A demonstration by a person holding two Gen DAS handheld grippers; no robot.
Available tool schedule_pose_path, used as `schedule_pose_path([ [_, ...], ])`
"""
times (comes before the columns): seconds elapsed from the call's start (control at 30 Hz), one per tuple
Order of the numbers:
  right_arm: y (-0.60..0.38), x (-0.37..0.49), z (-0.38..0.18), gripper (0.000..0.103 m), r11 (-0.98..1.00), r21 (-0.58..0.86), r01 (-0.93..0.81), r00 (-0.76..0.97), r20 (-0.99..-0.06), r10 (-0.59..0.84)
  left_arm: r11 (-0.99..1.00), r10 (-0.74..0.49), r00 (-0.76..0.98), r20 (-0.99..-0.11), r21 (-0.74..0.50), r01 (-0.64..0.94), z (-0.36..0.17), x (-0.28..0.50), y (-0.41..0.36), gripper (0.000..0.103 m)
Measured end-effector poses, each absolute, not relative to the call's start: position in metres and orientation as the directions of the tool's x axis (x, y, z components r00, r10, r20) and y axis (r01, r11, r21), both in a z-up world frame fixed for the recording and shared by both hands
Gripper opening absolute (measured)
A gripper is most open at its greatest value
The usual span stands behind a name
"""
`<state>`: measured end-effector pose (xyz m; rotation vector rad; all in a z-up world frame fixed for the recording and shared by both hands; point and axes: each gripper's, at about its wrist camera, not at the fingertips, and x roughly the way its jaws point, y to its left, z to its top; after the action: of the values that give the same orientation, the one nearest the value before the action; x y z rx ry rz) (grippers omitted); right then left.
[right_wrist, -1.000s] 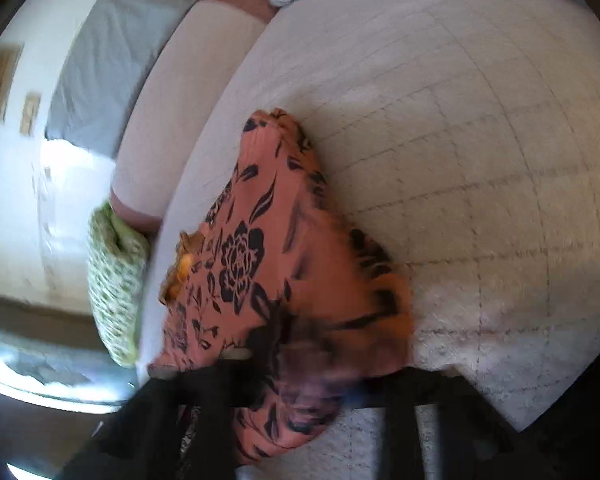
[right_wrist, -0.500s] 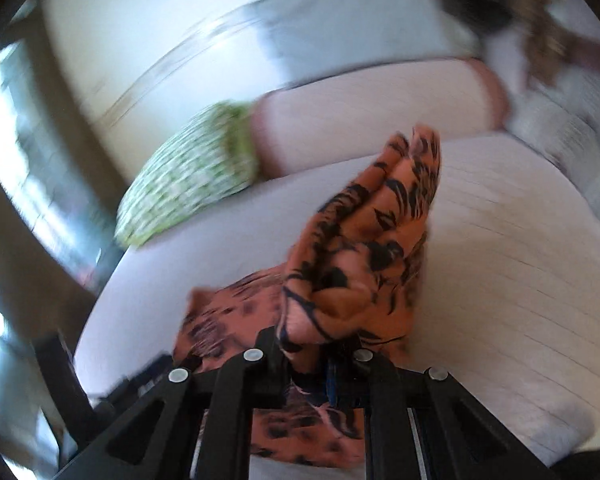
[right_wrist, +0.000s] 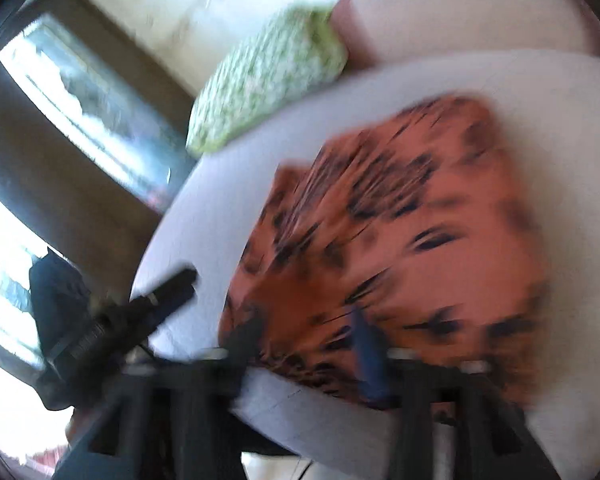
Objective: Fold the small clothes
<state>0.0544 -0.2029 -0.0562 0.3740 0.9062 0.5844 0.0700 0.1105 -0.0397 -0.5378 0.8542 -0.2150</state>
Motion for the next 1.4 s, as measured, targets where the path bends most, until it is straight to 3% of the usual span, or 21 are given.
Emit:
schedule_pose_path([
  [0.1, -0.241, 0.039, -0.046, 0.079, 0.782, 0.57, -0.253, 0.576, -0.56, 0.595, 0.814, -0.505, 0.569, -0.649, -0.577, 0.065, -0.046, 0.086, 0.074, 0.075],
  [0.27, -0.273, 0.032, -0.055, 0.079, 0.773, 0.612, -0.168, 0.597, -0.561, 0.574, 0.815, -0.485, 0.5, -0.718, -0.579, -0.041, -0.071, 0.104, 0.053, 0.071],
  [0.3, -0.274, 0.035, -0.056, 0.079, 0.771, 0.616, -0.164, 0.598, -0.559, 0.574, 0.791, -0.507, 0.496, -0.705, -0.609, -0.056, -0.073, 0.104, 0.056, 0.054],
  [0.33, -0.276, 0.033, -0.056, 0.079, 0.77, 0.618, -0.161, 0.599, -0.559, 0.574, 0.782, -0.518, 0.483, -0.705, -0.62, -0.066, -0.075, 0.106, 0.056, 0.01],
  [0.43, -0.28, 0.034, -0.06, 0.079, 0.766, 0.626, -0.142, 0.595, -0.565, 0.572, 0.722, -0.575, 0.463, -0.674, -0.685, -0.1, -0.075, 0.11, 0.072, 0.01],
  [0.5, -0.279, 0.044, -0.064, 0.079, 0.765, 0.629, -0.139, 0.595, -0.565, 0.572, 0.798, -0.485, 0.551, -0.679, -0.601, -0.038, -0.04, 0.097, 0.07, 0.009],
  [0.6, -0.274, 0.05, -0.054, 0.079, 0.769, 0.617, -0.166, 0.61, -0.548, 0.572, 0.915, -0.339, 0.71, -0.617, -0.392, 0.096, 0.022, 0.063, 0.058, 0.009],
  [0.67, -0.268, 0.056, -0.048, 0.079, 0.774, 0.605, -0.186, 0.608, -0.548, 0.575, 0.926, -0.319, 0.691, -0.649, -0.369, 0.08, 0.014, 0.062, 0.061, 0.009],
  [0.8, -0.247, 0.073, -0.054, 0.079, 0.784, 0.586, -0.204, 0.54, -0.601, 0.589, 0.881, -0.321, 0.527, -0.787, -0.453, -0.14, -0.073, 0.076, 0.093, 0.01],
  [1.0, -0.228, 0.086, -0.057, 0.08, 0.807, 0.539, -0.242, 0.496, -0.646, 0.58, 0.887, -0.32, 0.574, -0.754, -0.451, -0.099, -0.057, 0.071, 0.092, 0.009],
  [1.03, -0.226, 0.089, -0.059, 0.084, 0.807, 0.538, -0.243, 0.49, -0.65, 0.581, 0.888, -0.316, 0.57, -0.758, -0.448, -0.102, -0.059, 0.071, 0.092, 0.009],
  [1.17, -0.217, 0.102, -0.073, 0.085, 0.849, 0.479, -0.223, 0.412, -0.743, 0.528, 0.885, -0.317, 0.54, -0.78, -0.448, -0.129, -0.075, 0.072, 0.095, 0.01],
  [1.3, -0.199, 0.12, -0.031, 0.085, 0.859, 0.428, -0.281, 0.43, -0.744, 0.511, 0.914, -0.287, 0.569, -0.77, -0.399, -0.079, -0.062, 0.071, 0.085, 0.009],
  [1.4, -0.147, 0.159, -0.003, 0.089, 0.859, 0.378, -0.345, 0.344, -0.801, 0.49, 0.92, -0.277, 0.568, -0.775, -0.385, -0.078, -0.069, 0.07, 0.082, 0.009],
])
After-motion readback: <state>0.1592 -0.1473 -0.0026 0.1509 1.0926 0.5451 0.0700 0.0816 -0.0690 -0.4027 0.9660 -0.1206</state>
